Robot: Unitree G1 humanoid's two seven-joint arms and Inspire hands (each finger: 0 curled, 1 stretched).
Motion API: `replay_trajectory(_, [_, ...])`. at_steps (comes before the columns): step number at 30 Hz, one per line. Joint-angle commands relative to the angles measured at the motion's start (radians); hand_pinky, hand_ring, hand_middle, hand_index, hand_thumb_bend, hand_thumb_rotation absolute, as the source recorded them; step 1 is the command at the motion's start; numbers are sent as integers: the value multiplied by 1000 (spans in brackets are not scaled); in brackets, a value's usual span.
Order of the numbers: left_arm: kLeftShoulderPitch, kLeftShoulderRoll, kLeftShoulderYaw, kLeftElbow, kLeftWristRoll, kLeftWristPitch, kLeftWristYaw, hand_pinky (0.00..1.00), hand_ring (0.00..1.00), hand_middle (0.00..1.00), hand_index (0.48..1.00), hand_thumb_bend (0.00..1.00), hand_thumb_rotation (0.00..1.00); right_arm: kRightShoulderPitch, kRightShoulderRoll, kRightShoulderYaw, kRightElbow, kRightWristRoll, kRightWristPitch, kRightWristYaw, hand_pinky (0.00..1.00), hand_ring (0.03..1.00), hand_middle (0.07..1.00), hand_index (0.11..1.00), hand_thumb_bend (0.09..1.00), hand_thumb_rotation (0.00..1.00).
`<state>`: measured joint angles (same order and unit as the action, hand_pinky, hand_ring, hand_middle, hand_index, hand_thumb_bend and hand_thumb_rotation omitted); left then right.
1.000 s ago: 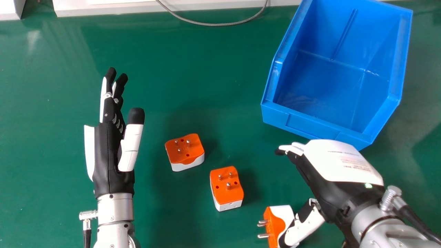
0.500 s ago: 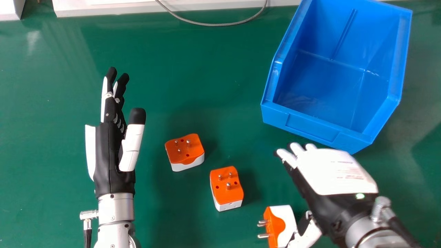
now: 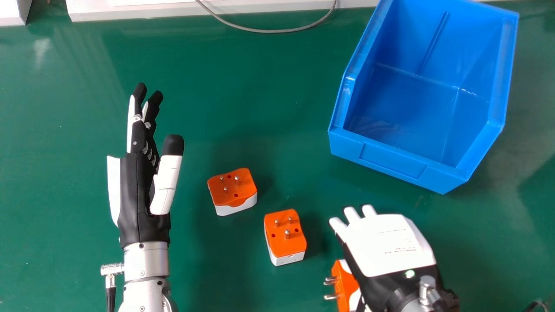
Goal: Pick all objects and put in blue box
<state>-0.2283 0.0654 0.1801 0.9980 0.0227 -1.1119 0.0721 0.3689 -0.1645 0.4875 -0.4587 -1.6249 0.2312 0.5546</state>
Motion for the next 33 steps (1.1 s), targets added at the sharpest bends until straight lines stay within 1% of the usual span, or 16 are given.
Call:
replay_trajectory(1, [-14, -4, -6, -11, -5, -23, -4, 1000, 957, 933, 959, 878, 879, -10, 2, 4, 18, -19, 10, -41, 779, 951, 967, 911, 966, 192])
replay_trajectory(8, [-13, -1, -5, -13, -3, -18, -5, 1000, 958, 931, 959, 878, 864, -27, 11, -4, 75, 34, 20, -86, 723, 906, 929, 882, 927, 166])
replay_trajectory(9, [-12, 0, -6, -13, 3, -18, -1, 1000, 958, 931, 959, 878, 864, -29, 11, -6, 78, 41, 22, -87, 723, 906, 929, 882, 927, 166])
replay_trajectory(10, [-11, 1, -6, -14, 4, -18, -1, 1000, 958, 932, 959, 878, 864, -31, 11, -7, 81, 45, 26, -88, 707, 898, 922, 876, 926, 150])
replay_trajectory(13, [-8, -2, -6, -17, -4, -16, -6, 1000, 958, 932, 959, 874, 864, -35, 17, -15, 79, 79, 41, -79, 642, 864, 899, 851, 915, 105])
replay_trajectory(15, [-7, -3, -6, -17, -6, -17, -9, 1000, 957, 932, 958, 875, 862, -34, 23, -22, 78, 106, 51, -87, 553, 800, 858, 801, 893, 69])
replay_trajectory(17, [-6, -4, -7, -17, -11, -18, -16, 1000, 957, 932, 958, 878, 860, -37, 20, -25, 79, 123, 55, -93, 458, 678, 769, 747, 870, 44])
replay_trajectory(18, [-5, -5, -7, -18, -15, -19, -19, 1000, 957, 932, 958, 878, 860, -38, 20, -27, 81, 129, 57, -94, 458, 678, 769, 747, 870, 44])
replay_trajectory(19, [-5, -5, -6, -17, -19, -20, -23, 1000, 956, 932, 958, 878, 859, -41, 22, -27, 86, 128, 63, -90, 414, 615, 712, 724, 809, 35])
replay_trajectory(20, [-5, -6, -6, -17, -20, -21, -25, 1000, 956, 932, 958, 878, 859, -45, 26, -26, 92, 126, 72, -85, 414, 615, 712, 724, 809, 35])
replay_trajectory(22, [-4, -3, -5, -14, -14, -22, -19, 1000, 956, 931, 958, 877, 852, -48, 32, -23, 102, 129, 88, -94, 336, 500, 629, 690, 722, 22])
replay_trajectory(23, [-3, -1, -5, -14, -11, -22, -17, 1000, 956, 931, 958, 877, 852, -50, 38, -23, 104, 132, 98, -82, 336, 500, 629, 690, 722, 22])
replay_trajectory(25, [0, 1, -5, -15, -11, -17, -17, 1000, 954, 931, 957, 877, 849, -54, 44, -23, 104, 135, 112, -63, 277, 412, 572, 665, 667, 14])
replay_trajectory(28, [2, 2, -5, -14, -9, -17, -16, 1000, 954, 931, 957, 879, 848, -55, 41, -18, 103, 132, 123, -64, 255, 381, 552, 655, 647, 11])
replay_trajectory(29, [2, 2, -6, -14, -8, -18, -16, 1000, 954, 931, 956, 882, 848, -55, 43, -18, 101, 136, 127, -61, 238, 356, 537, 622, 624, 9])
replay_trajectory(33, [0, -2, -4, -12, -19, -20, -23, 1000, 955, 931, 956, 884, 848, -56, 32, -33, 96, 198, 117, -74, 217, 324, 514, 574, 590, 5])
